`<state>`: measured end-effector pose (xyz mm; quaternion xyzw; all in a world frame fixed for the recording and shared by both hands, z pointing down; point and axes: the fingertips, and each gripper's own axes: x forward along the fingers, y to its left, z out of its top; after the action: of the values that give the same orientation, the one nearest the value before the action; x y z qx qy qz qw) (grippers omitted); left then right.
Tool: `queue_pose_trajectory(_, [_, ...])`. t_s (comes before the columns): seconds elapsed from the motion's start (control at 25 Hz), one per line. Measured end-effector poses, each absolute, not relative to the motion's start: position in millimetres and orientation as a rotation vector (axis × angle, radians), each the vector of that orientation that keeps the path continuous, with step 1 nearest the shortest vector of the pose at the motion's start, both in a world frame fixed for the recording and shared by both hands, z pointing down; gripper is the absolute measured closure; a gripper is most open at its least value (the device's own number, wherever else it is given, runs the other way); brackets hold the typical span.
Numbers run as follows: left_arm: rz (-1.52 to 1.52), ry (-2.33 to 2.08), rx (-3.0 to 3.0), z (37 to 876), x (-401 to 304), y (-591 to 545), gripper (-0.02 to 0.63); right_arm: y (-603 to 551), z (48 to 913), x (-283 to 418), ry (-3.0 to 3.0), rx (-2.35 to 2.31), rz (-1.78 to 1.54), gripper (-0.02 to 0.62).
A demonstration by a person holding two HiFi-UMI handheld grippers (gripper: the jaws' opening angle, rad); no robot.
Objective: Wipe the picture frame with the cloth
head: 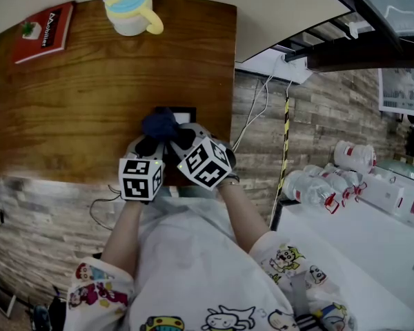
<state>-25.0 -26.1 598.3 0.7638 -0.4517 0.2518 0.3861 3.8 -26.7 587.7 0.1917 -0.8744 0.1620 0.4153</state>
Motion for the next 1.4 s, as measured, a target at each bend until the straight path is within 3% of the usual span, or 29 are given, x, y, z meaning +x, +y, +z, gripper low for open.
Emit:
queue_pose_trajectory(0.52, [0.65, -1.162, 1.949, 599, -26, -25, 0.532, -25, 581, 39, -2.136, 0.614, 0.368, 0.526])
queue_pose_trajectory(1.08, [0.648, -1.154, 1.942, 599, -26, -25, 0.532, -22, 590, 107, -2.03, 0.829, 0.533, 0.525])
queue_pose_trajectory(1.4, [0.649, -1.152, 1.941, 599, -26, -25, 0.532, -23, 566, 113, -2.099, 0.915, 0.593, 0.525])
